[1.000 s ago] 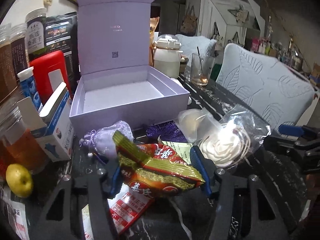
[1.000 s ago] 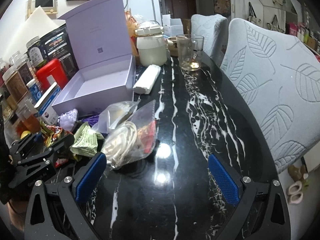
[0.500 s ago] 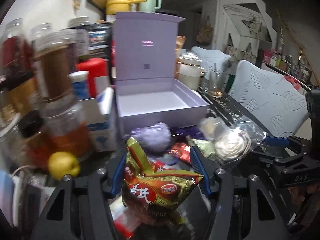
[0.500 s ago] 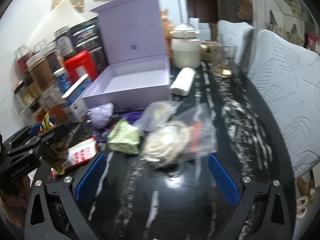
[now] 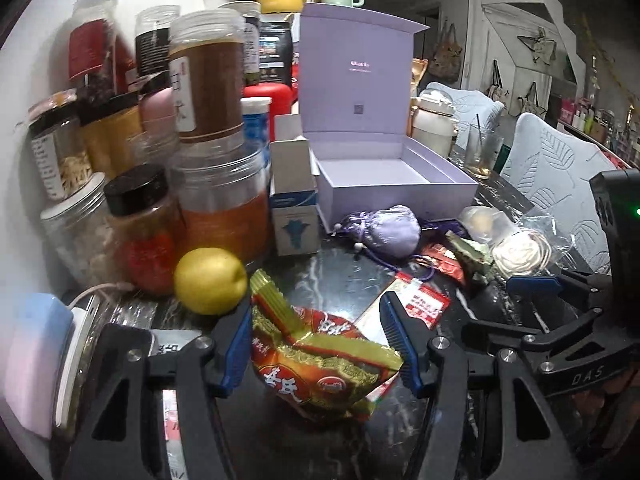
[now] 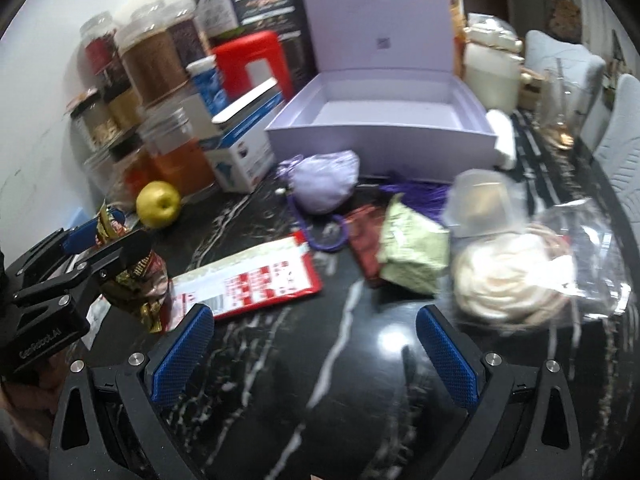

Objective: Organize soft objects
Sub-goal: 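Grasp the red-and-white snack packet with the right gripper while the left gripper holds the gold bag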

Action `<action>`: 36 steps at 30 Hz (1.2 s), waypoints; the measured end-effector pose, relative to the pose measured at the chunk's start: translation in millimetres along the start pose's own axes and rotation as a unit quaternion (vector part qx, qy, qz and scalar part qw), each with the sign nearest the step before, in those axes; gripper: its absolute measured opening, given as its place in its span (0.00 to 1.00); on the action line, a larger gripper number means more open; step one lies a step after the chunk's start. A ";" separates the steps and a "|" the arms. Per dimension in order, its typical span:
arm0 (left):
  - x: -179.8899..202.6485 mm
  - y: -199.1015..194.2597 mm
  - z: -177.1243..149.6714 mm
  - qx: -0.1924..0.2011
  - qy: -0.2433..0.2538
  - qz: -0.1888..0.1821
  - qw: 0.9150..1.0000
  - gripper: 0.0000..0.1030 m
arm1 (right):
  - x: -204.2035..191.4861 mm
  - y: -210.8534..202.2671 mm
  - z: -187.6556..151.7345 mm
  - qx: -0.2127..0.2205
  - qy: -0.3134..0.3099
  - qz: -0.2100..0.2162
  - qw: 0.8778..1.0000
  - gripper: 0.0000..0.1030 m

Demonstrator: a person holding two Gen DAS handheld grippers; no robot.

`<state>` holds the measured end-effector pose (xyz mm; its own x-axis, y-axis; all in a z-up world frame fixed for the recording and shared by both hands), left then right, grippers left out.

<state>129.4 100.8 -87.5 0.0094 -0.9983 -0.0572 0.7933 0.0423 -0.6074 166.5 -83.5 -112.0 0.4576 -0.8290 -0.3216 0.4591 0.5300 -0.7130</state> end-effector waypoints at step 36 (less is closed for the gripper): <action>-32.6 -3.7 -6.8 -0.043 -0.050 -0.010 0.998 0.54 | -50.2 60.2 9.2 -0.116 -0.225 0.081 0.964 1.00</action>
<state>122.1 133.5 -88.7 0.0594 -0.9977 0.0324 0.7391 0.0221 -0.6733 178.2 -8.3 -133.0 0.8168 -0.5498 -0.1748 0.1955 0.5488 -0.8128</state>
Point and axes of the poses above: each gripper's, at about its wrist camera, not at the fingertips, and y roughly the way its jaws point, x to its right, z to its top, the point moved 3 cm from there along y, roughly the way its jaws point, and after that the axes turned 10 degrees about z, right-handed, at the moved point
